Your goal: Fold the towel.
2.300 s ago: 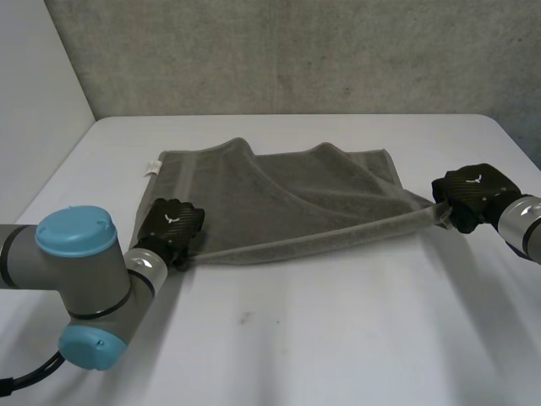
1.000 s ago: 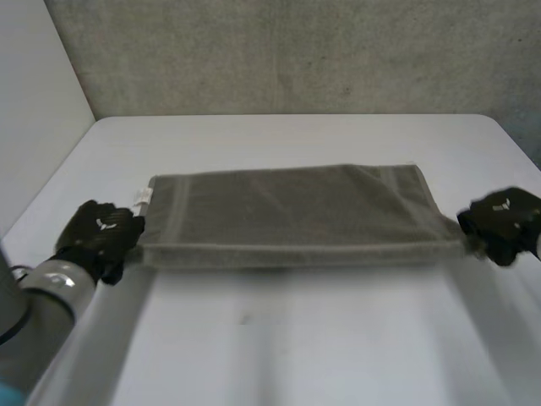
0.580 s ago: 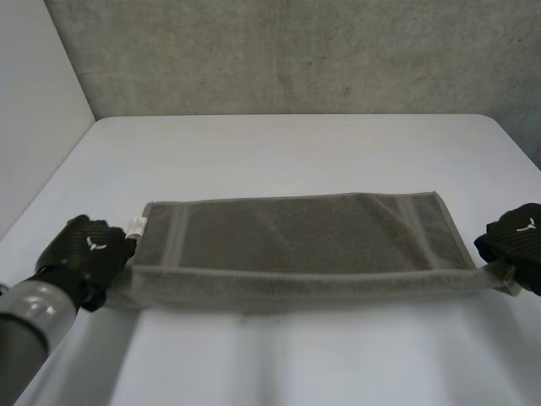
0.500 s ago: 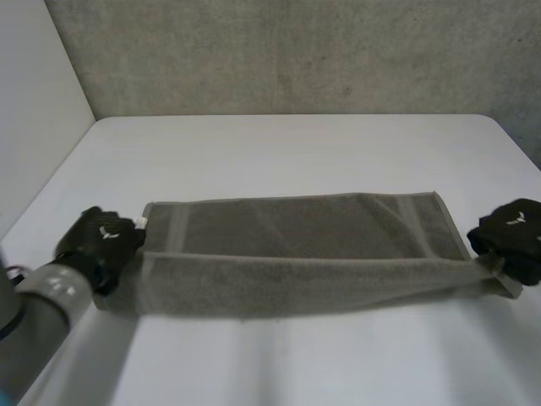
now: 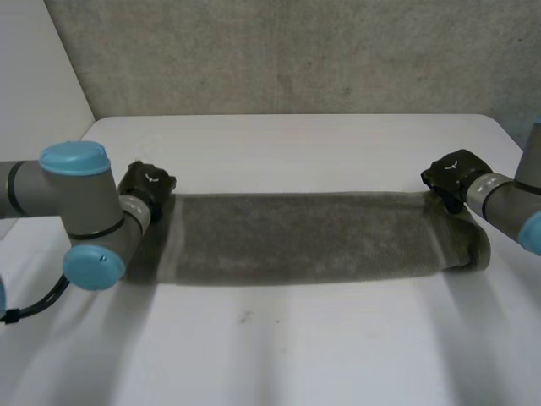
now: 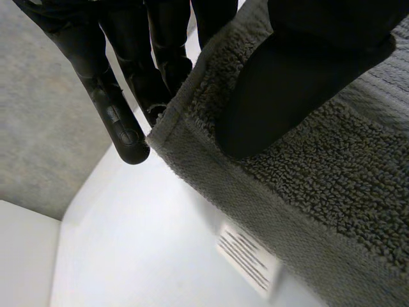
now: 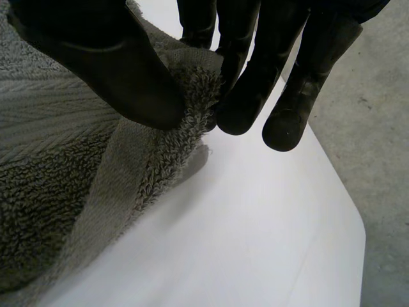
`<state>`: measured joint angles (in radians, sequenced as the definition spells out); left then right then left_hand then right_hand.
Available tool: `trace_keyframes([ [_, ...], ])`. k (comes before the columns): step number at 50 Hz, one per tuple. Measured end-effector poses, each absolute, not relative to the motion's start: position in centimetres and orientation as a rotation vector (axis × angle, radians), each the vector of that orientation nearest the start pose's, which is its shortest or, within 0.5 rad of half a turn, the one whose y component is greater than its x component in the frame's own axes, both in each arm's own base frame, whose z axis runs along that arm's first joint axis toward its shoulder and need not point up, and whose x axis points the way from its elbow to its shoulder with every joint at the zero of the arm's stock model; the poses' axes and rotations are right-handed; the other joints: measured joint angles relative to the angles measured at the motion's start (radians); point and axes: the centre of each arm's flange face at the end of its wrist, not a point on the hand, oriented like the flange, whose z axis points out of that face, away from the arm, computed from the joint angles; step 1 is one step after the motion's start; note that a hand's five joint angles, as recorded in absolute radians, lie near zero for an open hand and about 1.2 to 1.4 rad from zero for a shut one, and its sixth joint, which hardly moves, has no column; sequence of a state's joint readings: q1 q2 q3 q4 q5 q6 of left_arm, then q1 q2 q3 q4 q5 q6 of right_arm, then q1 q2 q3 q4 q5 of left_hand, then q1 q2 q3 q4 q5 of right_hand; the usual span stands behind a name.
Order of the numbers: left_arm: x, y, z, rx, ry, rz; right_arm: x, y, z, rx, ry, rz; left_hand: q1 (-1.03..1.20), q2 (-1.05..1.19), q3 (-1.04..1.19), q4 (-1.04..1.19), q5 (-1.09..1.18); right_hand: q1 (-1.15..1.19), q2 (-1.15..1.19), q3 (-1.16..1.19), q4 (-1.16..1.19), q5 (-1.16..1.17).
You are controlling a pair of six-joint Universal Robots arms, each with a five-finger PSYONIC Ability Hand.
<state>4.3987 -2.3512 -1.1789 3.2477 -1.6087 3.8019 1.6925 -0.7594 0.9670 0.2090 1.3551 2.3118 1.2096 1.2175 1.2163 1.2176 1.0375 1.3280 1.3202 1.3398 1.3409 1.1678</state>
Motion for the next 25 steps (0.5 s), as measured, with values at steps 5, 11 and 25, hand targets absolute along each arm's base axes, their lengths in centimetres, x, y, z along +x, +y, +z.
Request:
trace_keyframes([
  [5,-25.9,-38.8,13.6,1.039,2.057,-1.743,21.1,-42.4,15.4,-1.475,2.385,-1.861,0.0,0.0,0.0,0.0,0.0,0.0,0.0,0.0,0.0,0.0],
  [11,-26.2,-39.7,13.1,1.033,2.053,-1.744,21.9,-43.6,14.8,-1.485,2.37,-1.907,0.0,0.0,0.0,0.0,0.0,0.0,0.0,0.0,0.0,0.0],
  [25,-26.8,-40.1,13.8,0.992,2.039,-1.784,23.0,-45.1,14.9,-1.449,2.407,-2.021,-1.017,-1.028,-1.026,-1.027,-1.0,-1.089,-1.062,-1.095,-1.079,-1.106],
])
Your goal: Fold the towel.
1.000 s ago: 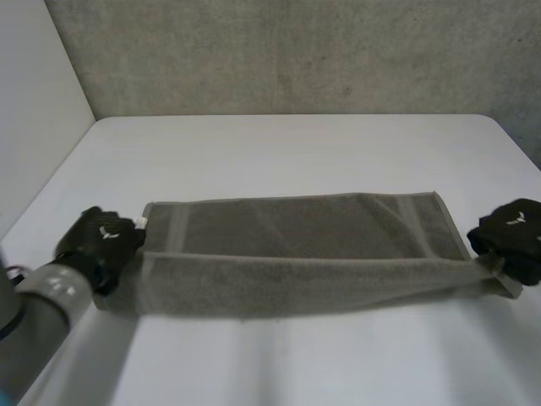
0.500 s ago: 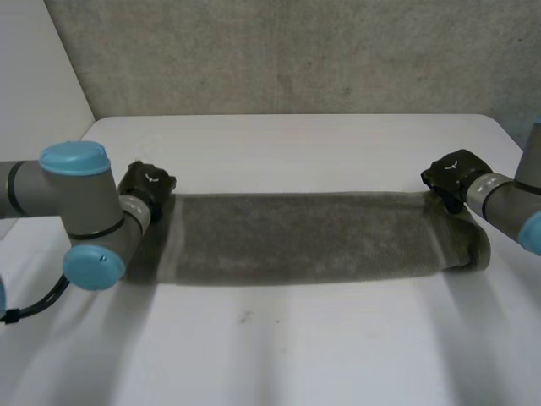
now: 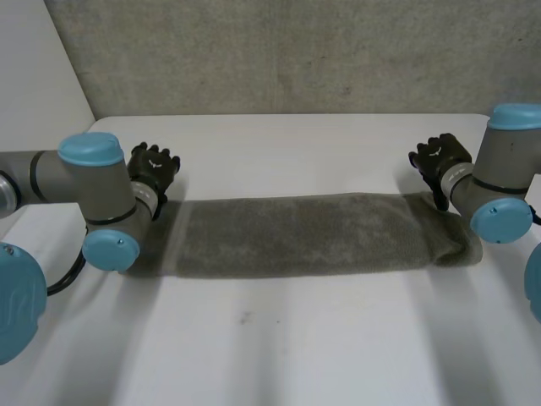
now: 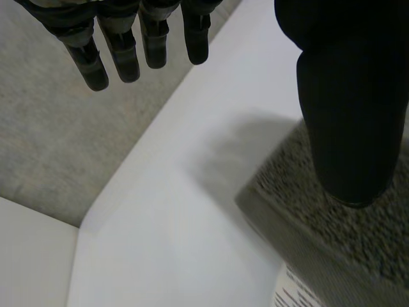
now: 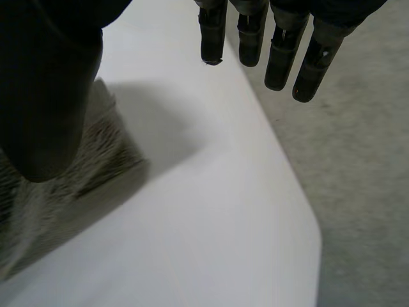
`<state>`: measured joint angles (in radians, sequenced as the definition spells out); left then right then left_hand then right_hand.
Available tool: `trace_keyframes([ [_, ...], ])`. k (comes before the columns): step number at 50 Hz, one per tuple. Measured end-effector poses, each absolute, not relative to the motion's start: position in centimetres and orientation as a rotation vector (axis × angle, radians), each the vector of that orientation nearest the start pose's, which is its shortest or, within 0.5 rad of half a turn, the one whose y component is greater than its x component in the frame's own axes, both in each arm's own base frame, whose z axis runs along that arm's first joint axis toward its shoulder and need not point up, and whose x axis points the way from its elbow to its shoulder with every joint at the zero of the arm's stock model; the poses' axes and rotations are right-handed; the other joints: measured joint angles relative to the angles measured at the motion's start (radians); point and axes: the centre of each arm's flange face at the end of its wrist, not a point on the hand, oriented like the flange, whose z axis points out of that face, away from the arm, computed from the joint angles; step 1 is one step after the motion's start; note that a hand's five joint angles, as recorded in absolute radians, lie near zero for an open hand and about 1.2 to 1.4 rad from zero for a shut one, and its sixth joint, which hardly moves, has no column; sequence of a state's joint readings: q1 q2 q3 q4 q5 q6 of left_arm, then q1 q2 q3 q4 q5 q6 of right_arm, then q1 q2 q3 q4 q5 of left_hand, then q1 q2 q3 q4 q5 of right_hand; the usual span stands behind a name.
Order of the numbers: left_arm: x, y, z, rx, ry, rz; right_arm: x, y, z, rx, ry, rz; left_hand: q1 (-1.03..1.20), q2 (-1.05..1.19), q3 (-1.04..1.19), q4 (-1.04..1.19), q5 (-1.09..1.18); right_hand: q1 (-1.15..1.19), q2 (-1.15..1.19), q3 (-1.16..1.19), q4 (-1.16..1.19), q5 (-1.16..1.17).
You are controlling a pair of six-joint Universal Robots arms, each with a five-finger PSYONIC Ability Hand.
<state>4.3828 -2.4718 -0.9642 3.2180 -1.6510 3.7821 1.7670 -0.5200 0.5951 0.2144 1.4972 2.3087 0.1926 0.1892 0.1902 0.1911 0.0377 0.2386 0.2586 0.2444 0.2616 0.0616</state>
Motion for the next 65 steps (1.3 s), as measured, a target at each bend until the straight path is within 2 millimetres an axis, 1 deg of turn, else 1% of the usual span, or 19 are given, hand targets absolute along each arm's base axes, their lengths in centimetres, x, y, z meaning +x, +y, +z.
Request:
trace_keyframes([
  [4,-27.0,-39.8,15.4,0.965,2.028,-1.824,22.9,-45.3,17.4,-1.367,2.377,-2.118,-0.013,-0.017,-0.003,-0.017,-0.008,-0.001,0.0,0.0,0.0,0.0],
  [7,-26.8,-39.4,17.5,0.915,2.025,-1.872,22.8,-45.3,20.3,-1.257,2.322,-2.222,-0.019,-0.021,-0.003,-0.022,-0.011,-0.003,0.0,0.0,0.0,0.0],
  [8,-26.7,-39.1,18.3,0.894,2.026,-1.889,22.6,-45.1,21.6,-1.21,2.292,-2.26,-0.019,-0.021,-0.003,-0.022,-0.011,-0.004,0.0,0.0,0.0,0.0],
  [12,-26.2,-37.8,20.4,0.845,2.042,-1.918,22.2,-44.0,24.7,-1.119,2.216,-2.321,-0.021,-0.022,-0.003,-0.023,-0.012,-0.004,0.0,0.0,0.0,0.0],
  [15,-25.8,-36.6,21.3,0.832,2.058,-1.922,21.9,-43.0,25.8,-1.098,2.193,-2.321,-0.021,-0.023,-0.003,-0.023,-0.013,-0.005,0.0,0.0,0.0,0.0],
  [17,-25.2,-35.1,21.9,0.829,2.075,-1.918,21.3,-41.7,26.2,-1.097,2.198,-2.288,-0.021,-0.023,-0.003,-0.024,-0.013,-0.005,0.0,0.0,0.0,0.0],
  [20,-24.8,-33.6,22.1,0.836,2.09,-1.908,20.6,-40.1,25.9,-1.107,2.231,-2.223,-0.021,-0.023,-0.003,-0.024,-0.013,-0.005,0.0,0.0,0.0,0.0],
  [23,-24.4,-31.9,21.9,0.85,2.102,-1.899,19.8,-38.3,24.8,-1.123,2.282,-2.126,-0.021,-0.024,-0.003,-0.024,-0.013,-0.005,0.0,0.0,0.0,0.0],
  [28,-24.1,-29.7,20.8,0.877,2.115,-1.887,18.5,-35.2,21.1,-1.148,2.37,-1.904,-0.021,-0.024,-0.003,-0.024,-0.013,-0.005,0.0,0.0,0.0,0.0],
  [31,-24.0,-28.8,19.9,0.887,2.124,-1.876,17.7,-34.0,19.1,-1.142,2.4,-1.812,-0.021,-0.024,-0.003,-0.024,-0.013,-0.005,0.0,0.0,0.0,0.0],
  [37,-23.7,-27.9,18.4,0.883,2.15,-1.866,16.4,-33.1,16.0,-1.106,2.43,-1.76,-0.021,-0.024,-0.003,-0.024,-0.013,-0.001,0.0,0.0,0.0,0.002],
  [42,-23.5,-27.7,17.8,0.853,2.181,-1.873,15.7,-33.3,13.8,-1.085,2.447,-1.769,-0.021,-0.024,-0.003,-0.024,-0.013,0.088,0.055,0.078,0.059,0.099],
  [47,-23.4,-27.9,17.6,0.825,2.202,-1.878,15.5,-33.9,12.7,-1.082,2.455,-1.779,-0.021,-0.024,-0.003,-0.024,-0.013,0.19,0.153,0.181,0.165,0.204],
  [51,-23.3,-28.0,17.5,0.816,2.211,-1.878,15.4,-34.8,11.8,-1.079,2.465,-1.782,-0.021,-0.024,-0.003,-0.024,-0.013,0.593,0.564,0.572,0.554,0.588],
  [53,-23.3,-28.0,17.4,0.815,2.212,-1.877,15.1,-35.4,11.4,-1.071,2.479,-1.788,-0.021,-0.024,-0.003,-0.024,-0.013,0.947,0.921,0.908,0.905,0.934],
  [54,-23.3,-28.0,17.4,0.815,2.213,-1.877,15.0,-35.5,11.3,-1.068,2.484,-1.789,-0.021,-0.024,-0.003,-0.024,-0.013,1.0,0.989,0.972,0.973,1.002],
  [56,-23.3,-28.0,17.4,0.815,2.213,-1.877,14.1,-36.4,11.4,-1.045,2.523,-1.816,-0.021,-0.024,-0.003,-0.024,-0.013,1.085,1.067,1.066,1.075,1.088],
  [60,-23.3,-27.9,17.3,0.816,2.214,-1.874,12.2,-37.6,11.8,-1.015,2.591,-1.865,-0.021,-0.024,-0.003,-0.024,-0.013,1.085,1.067,1.067,1.08,1.088],
  [65,-23.2,-27.8,17.3,0.82,2.216,-1.872,7.9,-39.7,13.0,-1.061,2.716,-1.959,-0.021,-0.024,-0.003,-0.024,-0.013,1.086,1.067,1.067,1.08,1.088],
])
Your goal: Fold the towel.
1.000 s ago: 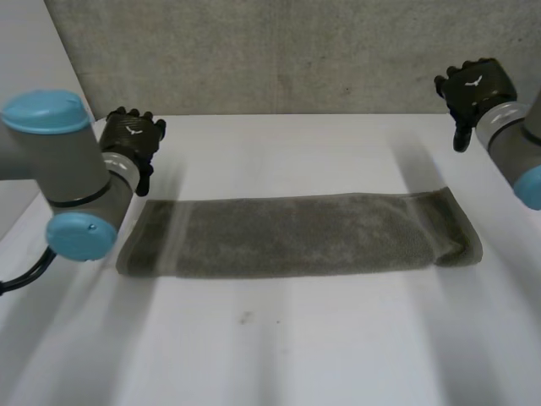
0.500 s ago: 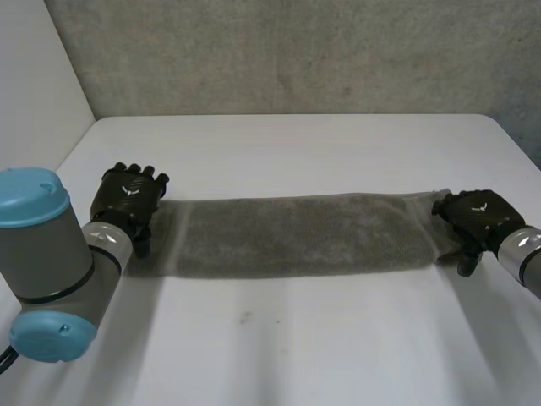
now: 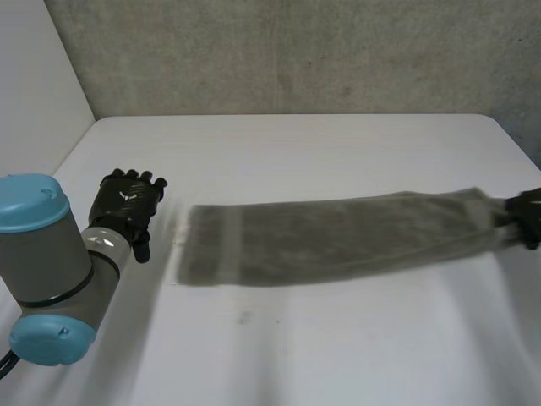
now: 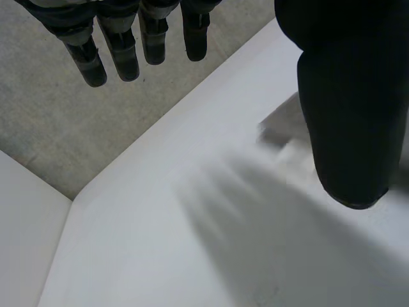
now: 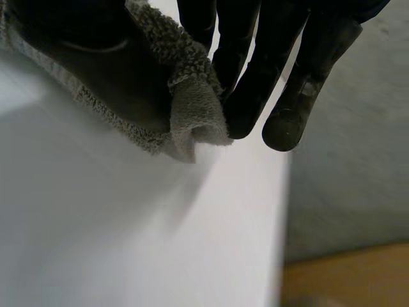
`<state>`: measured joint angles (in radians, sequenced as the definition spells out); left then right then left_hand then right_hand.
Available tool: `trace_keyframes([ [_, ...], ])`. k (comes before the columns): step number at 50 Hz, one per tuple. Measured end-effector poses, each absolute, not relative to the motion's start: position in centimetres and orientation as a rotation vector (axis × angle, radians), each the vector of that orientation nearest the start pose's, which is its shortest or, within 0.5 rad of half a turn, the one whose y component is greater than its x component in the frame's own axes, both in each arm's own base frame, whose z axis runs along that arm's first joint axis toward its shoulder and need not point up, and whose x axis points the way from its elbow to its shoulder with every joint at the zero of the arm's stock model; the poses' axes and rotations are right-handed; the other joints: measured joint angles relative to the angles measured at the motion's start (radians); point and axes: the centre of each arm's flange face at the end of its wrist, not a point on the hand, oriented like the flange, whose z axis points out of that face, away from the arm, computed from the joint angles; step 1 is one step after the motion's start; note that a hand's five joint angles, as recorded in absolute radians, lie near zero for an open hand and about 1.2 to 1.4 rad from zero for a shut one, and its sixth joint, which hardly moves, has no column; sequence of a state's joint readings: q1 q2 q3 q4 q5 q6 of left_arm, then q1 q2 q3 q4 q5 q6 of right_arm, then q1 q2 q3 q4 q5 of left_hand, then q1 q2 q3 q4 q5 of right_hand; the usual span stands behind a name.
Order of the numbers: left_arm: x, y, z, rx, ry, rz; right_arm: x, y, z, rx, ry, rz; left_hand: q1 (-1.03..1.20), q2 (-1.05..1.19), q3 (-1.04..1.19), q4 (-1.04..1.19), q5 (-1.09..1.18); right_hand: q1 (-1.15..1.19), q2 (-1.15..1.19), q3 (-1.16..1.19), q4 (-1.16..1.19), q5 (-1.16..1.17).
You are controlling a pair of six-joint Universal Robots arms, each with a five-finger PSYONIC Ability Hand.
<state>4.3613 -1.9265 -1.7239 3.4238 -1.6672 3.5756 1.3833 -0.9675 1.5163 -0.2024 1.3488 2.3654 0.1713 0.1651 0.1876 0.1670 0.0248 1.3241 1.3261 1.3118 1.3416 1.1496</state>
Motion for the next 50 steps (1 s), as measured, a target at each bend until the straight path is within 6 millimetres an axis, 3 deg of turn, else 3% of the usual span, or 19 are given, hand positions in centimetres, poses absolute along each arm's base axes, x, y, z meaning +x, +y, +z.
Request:
trace_keyframes([
  [2,-23.2,-27.8,17.2,0.819,2.216,-1.872,5.6,-40.5,13.8,-1.142,2.781,-1.989,0.0,0.0,0.0,0.0,0.0,0.0,0.0,0.0,0.0,0.002],
  [5,-23.1,-27.8,17.2,0.819,2.218,-1.869,4.3,-41.0,14.7,-1.244,2.822,-2.0,0.0,0.0,0.0,0.0,0.0,0.001,0.0,0.008,0.0,0.003],
  [7,-23.1,-27.8,17.2,0.82,2.219,-1.868,4.4,-41.1,15.5,-1.295,2.817,-2.018,0.0,0.0,0.0,0.0,0.0,0.001,0.0,0.009,0.0,0.003],
  [10,-23.1,-27.7,17.1,0.819,2.22,-1.865,6.5,-41.2,17.2,-1.353,2.74,-2.08,0.0,0.0,0.0,0.0,0.0,0.001,0.0,0.009,0.0,0.003],
  [13,-23.1,-27.7,17.1,0.819,2.221,-1.863,11.2,-40.7,19.1,-1.391,2.572,-2.165,0.0,0.0,0.0,0.0,0.0,0.004,0.0,0.015,0.0,0.003],
  [15,-23.0,-27.7,17.1,0.818,2.222,-1.863,16.0,-39.5,20.4,-1.421,2.403,-2.215,0.0,0.0,0.0,0.0,0.0,0.004,0.0,0.023,0.0,0.003],
  [16,-23.0,-27.7,17.1,0.818,2.222,-1.863,17.4,-39.0,20.7,-1.43,2.353,-2.225,0.0,0.0,0.0,0.0,0.0,0.004,0.0,0.024,0.0,0.003],
  [20,-23.0,-27.7,17.1,0.817,2.222,-1.862,26.3,-35.1,21.4,-1.512,2.063,-2.225,0.0,0.0,0.0,0.0,0.0,0.005,0.0,0.024,0.0,0.003],
  [21,-23.0,-27.7,17.1,0.816,2.222,-1.862,28.8,-33.6,21.2,-1.543,1.985,-2.208,0.0,0.0,0.0,0.0,0.0,0.005,0.0,0.024,0.0,0.003],
  [25,-23.0,-27.7,17.1,0.816,2.223,-1.861,35.8,-28.2,19.4,-1.654,1.775,-2.118,0.0,0.0,0.0,0.0,0.0,0.005,0.0,0.024,0.0,0.003],
  [31,-22.9,-27.7,16.9,0.814,2.222,-1.863,41.4,-21.4,15.1,-1.805,1.599,-1.95,0.0,0.0,0.0,0.0,0.0,0.005,0.0,0.024,0.0,0.003],
  [34,-22.9,-27.6,16.8,0.813,2.22,-1.865,42.5,-19.3,13.2,-1.857,1.56,-1.885,0.0,0.0,0.0,0.0,0.0,0.005,0.0,0.024,0.0,0.003],
  [38,-22.9,-27.6,16.6,0.814,2.218,-1.867,42.8,-18.1,11.9,-1.899,1.543,-1.837,0.0,0.0,0.0,0.0,0.0,-0.132,-0.138,-0.119,-0.148,-0.128],
  [40,-22.9,-27.6,16.6,0.815,2.219,-1.866,42.7,-18.0,11.9,-1.902,1.547,-1.835,0.0,0.0,0.0,0.0,0.0,-0.365,-0.369,-0.328,-0.358,-0.352],
  [43,-22.9,-27.5,16.5,0.816,2.22,-1.864,41.8,-18.5,13.4,-1.86,1.573,-1.865,0.0,0.0,0.0,0.0,0.0,-0.84,-0.824,-0.795,-0.827,-0.841],
  [45,-23.0,-27.5,16.4,0.818,2.221,-1.863,40.6,-19.4,15.0,-1.792,1.613,-1.902,0.0,0.0,0.0,0.0,0.0,-1.031,-1.034,-1.021,-1.049,-1.056],
  [50,-23.0,-27.5,16.4,0.818,2.221,-1.862,36.4,-22.1,18.0,-1.545,1.759,-1.969,0.0,0.0,0.0,0.0,0.0,-1.09,-1.07,-1.069,-1.083,-1.089],
])
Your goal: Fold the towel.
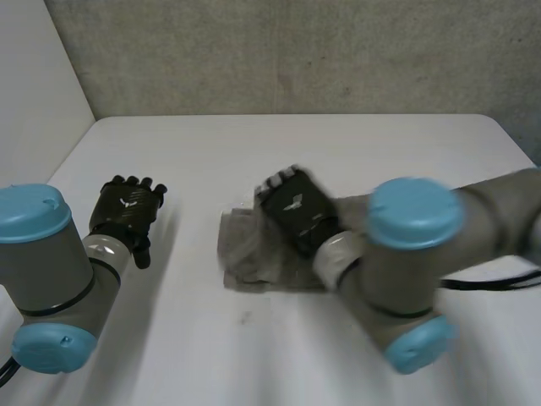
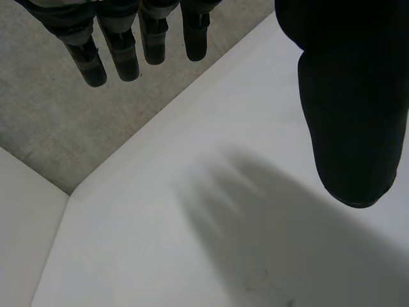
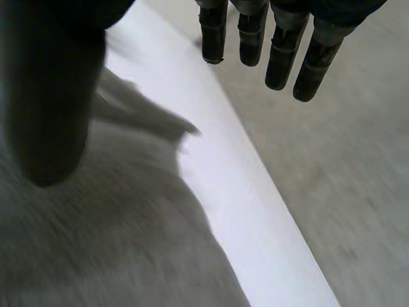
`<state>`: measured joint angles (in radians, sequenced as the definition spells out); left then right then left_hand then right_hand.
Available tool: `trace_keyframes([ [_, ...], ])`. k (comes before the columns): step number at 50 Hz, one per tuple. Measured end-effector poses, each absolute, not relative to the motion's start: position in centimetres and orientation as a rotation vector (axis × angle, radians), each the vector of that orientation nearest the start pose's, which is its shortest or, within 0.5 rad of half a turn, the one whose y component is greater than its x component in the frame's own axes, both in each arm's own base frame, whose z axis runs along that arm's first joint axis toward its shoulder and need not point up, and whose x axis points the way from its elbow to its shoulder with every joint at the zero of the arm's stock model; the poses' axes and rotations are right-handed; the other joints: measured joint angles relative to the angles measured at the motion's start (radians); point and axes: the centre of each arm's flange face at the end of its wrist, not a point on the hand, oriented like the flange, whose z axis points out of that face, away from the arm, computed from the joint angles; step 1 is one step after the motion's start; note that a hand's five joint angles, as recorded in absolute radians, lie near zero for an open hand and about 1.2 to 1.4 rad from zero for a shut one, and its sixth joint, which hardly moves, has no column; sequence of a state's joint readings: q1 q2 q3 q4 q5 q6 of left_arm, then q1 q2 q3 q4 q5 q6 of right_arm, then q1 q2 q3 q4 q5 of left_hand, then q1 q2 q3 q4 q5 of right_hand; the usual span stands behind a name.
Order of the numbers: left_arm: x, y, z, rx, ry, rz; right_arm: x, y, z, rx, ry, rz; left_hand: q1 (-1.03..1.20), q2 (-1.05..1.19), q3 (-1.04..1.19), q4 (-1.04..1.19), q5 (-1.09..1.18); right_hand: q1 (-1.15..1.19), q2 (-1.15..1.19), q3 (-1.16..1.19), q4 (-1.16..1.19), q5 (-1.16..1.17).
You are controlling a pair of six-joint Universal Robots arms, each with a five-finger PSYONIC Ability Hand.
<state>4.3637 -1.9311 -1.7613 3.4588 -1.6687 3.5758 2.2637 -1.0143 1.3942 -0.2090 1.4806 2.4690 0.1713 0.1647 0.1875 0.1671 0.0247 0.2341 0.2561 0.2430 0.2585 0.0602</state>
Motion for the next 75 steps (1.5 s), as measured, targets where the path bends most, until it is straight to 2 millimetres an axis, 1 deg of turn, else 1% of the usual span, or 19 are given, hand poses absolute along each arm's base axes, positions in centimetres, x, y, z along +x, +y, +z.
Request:
trace_keyframes([
  [4,-23.0,-27.5,16.4,0.819,2.222,-1.862,32.7,-23.8,19.0,-1.337,1.879,-1.974,0.0,0.0,0.0,0.0,0.0,-0.002,0.0,0.0,0.0,0.0],
  [7,-23.0,-27.5,16.3,0.82,2.223,-1.861,29.5,-25.1,18.5,-1.206,1.985,-1.922,0.0,0.0,0.0,0.0,0.0,-0.002,0.0,0.0,0.0,0.0],
  [16,-23.5,-27.1,16.3,0.844,2.222,-1.871,23.2,-27.0,13.7,-1.126,2.245,-1.697,0.0,0.0,0.0,0.0,0.0,0.065,0.045,0.058,0.042,0.065],
  [19,-23.9,-26.9,16.5,0.857,2.219,-1.88,22.1,-27.4,12.6,-1.159,2.291,-1.673,0.0,0.0,0.0,0.0,0.0,0.287,0.241,0.263,0.247,0.285],
  [22,-24.3,-26.5,16.7,0.876,2.214,-1.895,21.3,-27.8,11.5,-1.224,2.328,-1.657,0.0,0.0,0.0,0.0,0.0,0.721,0.723,0.74,0.724,0.75],
  [24,-24.5,-26.4,16.7,0.882,2.211,-1.9,21.1,-28.1,11.3,-1.256,2.333,-1.665,0.0,0.0,0.0,0.0,0.0,0.842,0.883,0.977,0.963,0.984],
  [29,-24.6,-26.1,16.9,0.887,2.208,-1.908,21.3,-29.0,12.2,-1.301,2.308,-1.75,0.0,0.0,0.0,0.0,0.0,0.845,1.034,1.092,1.083,1.107],
  [31,-24.6,-26.1,17.1,0.886,2.205,-1.914,22.3,-29.8,14.3,-1.32,2.22,-1.88,0.0,0.0,0.0,0.0,0.0,0.845,1.081,1.092,1.083,1.115],
  [36,-24.6,-26.0,17.5,0.878,2.196,-1.926,26.3,-29.4,18.3,-1.37,1.986,-2.045,0.0,0.0,0.0,0.0,0.0,0.845,1.081,1.092,1.083,1.122],
  [38,-24.6,-26.0,17.7,0.873,2.191,-1.931,29.8,-27.7,19.5,-1.429,1.839,-2.05,0.0,0.0,0.0,0.0,0.0,0.845,1.081,1.092,1.083,1.122],
  [41,-24.6,-26.1,17.9,0.867,2.185,-1.94,34.1,-25.0,19.3,-1.536,1.707,-1.969,0.0,0.0,0.0,0.0,0.0,0.845,1.081,1.092,1.083,1.122],
  [45,-24.6,-26.2,18.4,0.857,2.173,-1.957,39.3,-20.1,16.6,-1.753,1.558,-1.778,0.0,0.0,0.0,0.0,0.0,0.845,1.081,1.092,1.083,1.122],
  [48,-24.6,-26.4,18.8,0.849,2.164,-1.97,41.1,-18.1,14.7,-1.873,1.501,-1.683,0.0,0.0,0.0,0.0,0.0,0.843,1.074,1.09,1.081,1.123],
  [51,-24.7,-26.6,19.1,0.84,2.155,-1.986,41.8,-17.5,14.0,-1.913,1.479,-1.655,0.0,0.0,0.0,0.0,0.0,0.699,0.781,0.797,0.784,0.807],
  [53,-24.8,-26.8,19.5,0.828,2.149,-2.002,42.1,-17.8,14.3,-1.884,1.486,-1.67,0.0,0.0,0.0,0.0,0.0,0.326,0.456,0.411,0.397,0.422],
  [57,-25.0,-27.3,20.4,0.796,2.142,-2.043,41.3,-19.3,16.3,-1.695,1.571,-1.732,0.0,0.0,0.0,0.0,0.0,0.032,0.042,0.03,0.022,0.014],
  [62,-25.5,-27.9,21.7,0.752,2.141,-2.112,38.2,-22.0,19.3,-1.35,1.734,-1.785,0.0,0.0,0.0,0.0,0.0,-0.001,-0.002,0.0,0.0,0.0],
  [66,-26.6,-27.6,22.3,0.743,2.175,-2.166,34.9,-23.9,20.5,-1.127,1.859,-1.78,0.0,0.0,0.0,0.0,0.0,-0.001,-0.002,0.0,0.0,0.0],
  [75,-30.1,-26.4,20.8,0.784,2.328,-2.199,32.5,-25.7,19.1,-0.963,1.997,-1.694,0.0,0.002,0.0,0.0,0.0,-0.001,-0.002,0.0,0.0,0.0],
])
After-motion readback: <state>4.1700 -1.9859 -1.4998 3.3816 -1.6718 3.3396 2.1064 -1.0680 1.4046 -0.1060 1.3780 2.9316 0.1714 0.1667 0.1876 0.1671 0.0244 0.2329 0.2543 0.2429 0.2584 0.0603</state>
